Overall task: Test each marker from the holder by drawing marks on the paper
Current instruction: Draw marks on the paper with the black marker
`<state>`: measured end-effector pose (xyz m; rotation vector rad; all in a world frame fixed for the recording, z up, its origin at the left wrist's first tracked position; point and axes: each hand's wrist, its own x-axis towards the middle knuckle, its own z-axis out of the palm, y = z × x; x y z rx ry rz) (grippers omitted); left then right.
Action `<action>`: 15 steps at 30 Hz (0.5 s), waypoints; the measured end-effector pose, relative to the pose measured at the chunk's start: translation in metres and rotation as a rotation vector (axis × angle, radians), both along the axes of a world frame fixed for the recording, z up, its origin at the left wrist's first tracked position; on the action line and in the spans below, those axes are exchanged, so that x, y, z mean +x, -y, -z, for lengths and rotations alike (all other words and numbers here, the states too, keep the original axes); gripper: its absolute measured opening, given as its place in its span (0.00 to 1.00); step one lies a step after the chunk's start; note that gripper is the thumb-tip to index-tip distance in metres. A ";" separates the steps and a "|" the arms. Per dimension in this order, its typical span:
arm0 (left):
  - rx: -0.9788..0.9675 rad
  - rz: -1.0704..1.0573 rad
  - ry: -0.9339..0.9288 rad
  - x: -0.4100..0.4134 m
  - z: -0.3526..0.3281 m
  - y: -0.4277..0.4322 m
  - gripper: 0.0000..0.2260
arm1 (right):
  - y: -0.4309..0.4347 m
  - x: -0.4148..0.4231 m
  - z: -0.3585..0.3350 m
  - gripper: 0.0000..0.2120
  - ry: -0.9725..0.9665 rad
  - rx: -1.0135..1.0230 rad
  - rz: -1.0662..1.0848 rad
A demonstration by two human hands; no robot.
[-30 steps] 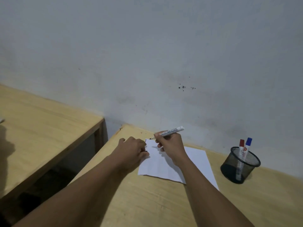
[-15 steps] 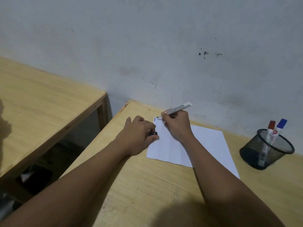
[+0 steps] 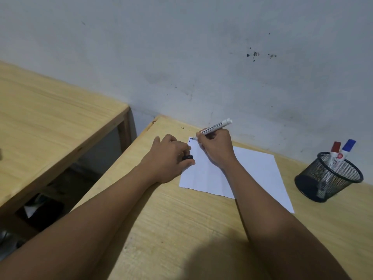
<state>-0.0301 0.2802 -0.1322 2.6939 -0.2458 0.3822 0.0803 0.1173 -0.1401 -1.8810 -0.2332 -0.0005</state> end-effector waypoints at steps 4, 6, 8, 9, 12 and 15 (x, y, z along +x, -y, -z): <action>-0.007 -0.003 0.000 -0.001 -0.001 0.001 0.17 | 0.000 0.000 0.000 0.13 0.020 -0.021 -0.005; -0.012 -0.006 0.001 -0.001 -0.002 0.001 0.17 | 0.000 0.001 0.000 0.11 0.028 -0.032 0.000; -0.014 -0.007 0.004 -0.001 -0.002 0.001 0.17 | 0.000 0.000 -0.001 0.11 0.032 -0.054 0.002; -0.012 -0.008 0.004 -0.001 -0.002 0.001 0.17 | 0.000 0.001 -0.001 0.11 0.029 -0.056 -0.001; -0.007 -0.017 -0.006 -0.001 -0.002 0.001 0.17 | 0.001 0.001 -0.002 0.12 -0.007 -0.043 -0.018; -0.009 -0.019 -0.007 -0.001 -0.002 0.001 0.16 | 0.003 0.000 -0.002 0.13 -0.014 -0.042 -0.042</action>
